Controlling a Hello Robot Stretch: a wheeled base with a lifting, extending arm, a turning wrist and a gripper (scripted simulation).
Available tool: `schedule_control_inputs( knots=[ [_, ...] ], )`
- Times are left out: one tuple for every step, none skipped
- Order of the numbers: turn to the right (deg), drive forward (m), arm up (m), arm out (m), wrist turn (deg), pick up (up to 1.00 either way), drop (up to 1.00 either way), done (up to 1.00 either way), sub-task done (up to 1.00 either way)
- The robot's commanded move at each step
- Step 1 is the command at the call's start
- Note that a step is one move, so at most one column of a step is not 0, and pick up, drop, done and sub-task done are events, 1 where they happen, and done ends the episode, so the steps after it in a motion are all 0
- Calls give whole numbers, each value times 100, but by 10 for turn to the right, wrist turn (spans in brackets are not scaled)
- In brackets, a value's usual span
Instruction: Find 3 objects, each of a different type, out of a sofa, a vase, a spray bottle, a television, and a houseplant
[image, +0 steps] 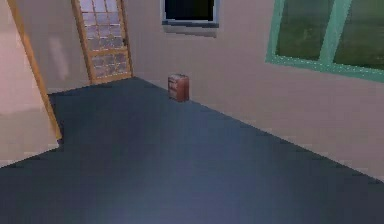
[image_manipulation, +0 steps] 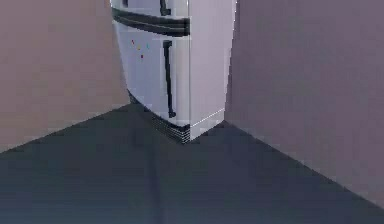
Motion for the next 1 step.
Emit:
schedule_control_inputs(
  knots=[
    [0,100,0,0,0,0,0,0,0]
  ],
)
